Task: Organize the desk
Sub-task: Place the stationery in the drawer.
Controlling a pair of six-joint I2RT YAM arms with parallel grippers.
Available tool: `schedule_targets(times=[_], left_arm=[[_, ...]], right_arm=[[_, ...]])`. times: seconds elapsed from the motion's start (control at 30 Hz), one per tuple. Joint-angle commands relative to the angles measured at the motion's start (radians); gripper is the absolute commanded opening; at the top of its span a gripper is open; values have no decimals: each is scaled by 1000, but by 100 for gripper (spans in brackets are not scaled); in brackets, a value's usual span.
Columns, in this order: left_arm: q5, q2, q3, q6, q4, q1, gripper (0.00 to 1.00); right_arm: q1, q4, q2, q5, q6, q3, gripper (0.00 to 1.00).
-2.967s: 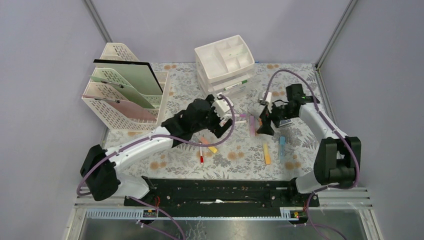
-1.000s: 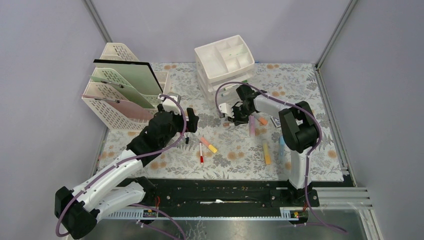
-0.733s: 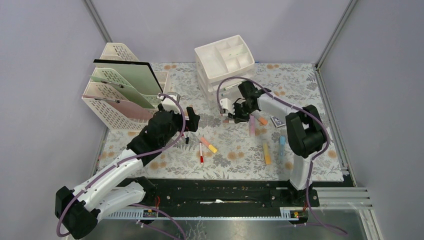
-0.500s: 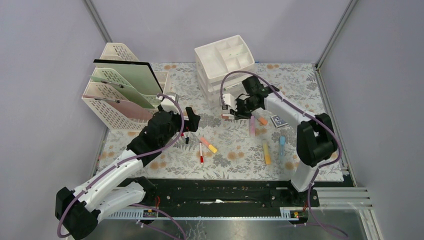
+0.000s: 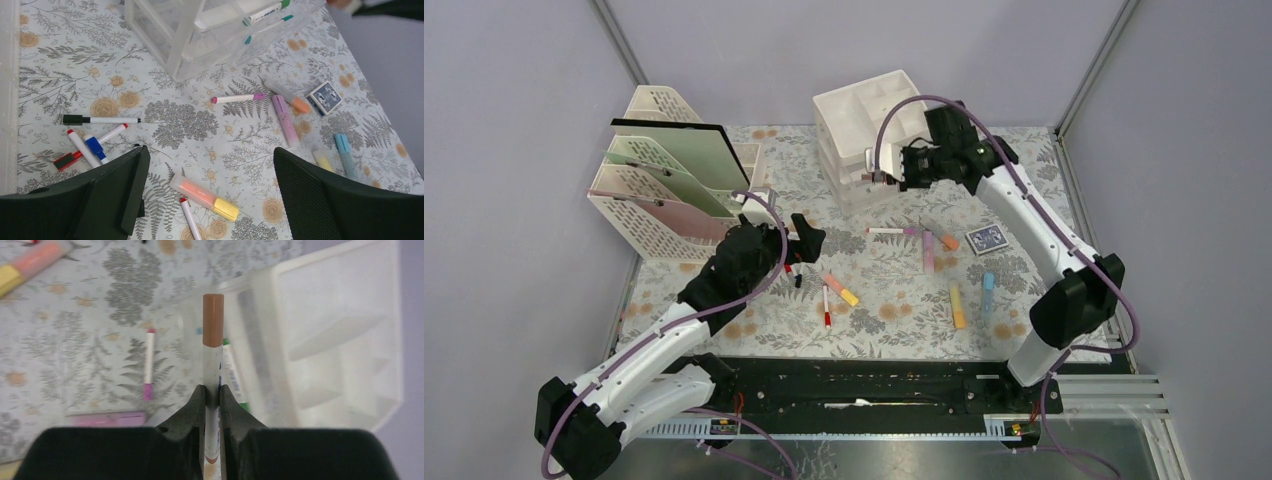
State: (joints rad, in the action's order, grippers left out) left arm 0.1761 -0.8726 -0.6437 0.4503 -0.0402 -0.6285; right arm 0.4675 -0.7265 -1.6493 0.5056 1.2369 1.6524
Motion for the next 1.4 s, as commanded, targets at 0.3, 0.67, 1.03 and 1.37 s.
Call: schedule_targets(times=[0.3, 0.67, 1.03, 1.37], left_arm=[[-32, 51, 56, 41, 87, 12, 99], [-26, 79, 49, 39, 68, 19, 99], [-59, 45, 9, 41, 68, 25, 99], [-117, 39, 11, 81, 100, 43, 99]], right_arm=[[6, -11, -287, -154, 184, 381, 0], [5, 15, -323, -168, 80, 402, 28], [2, -4, -217, -37, -136, 370, 48], [2, -88, 2, 245, -193, 83, 80]])
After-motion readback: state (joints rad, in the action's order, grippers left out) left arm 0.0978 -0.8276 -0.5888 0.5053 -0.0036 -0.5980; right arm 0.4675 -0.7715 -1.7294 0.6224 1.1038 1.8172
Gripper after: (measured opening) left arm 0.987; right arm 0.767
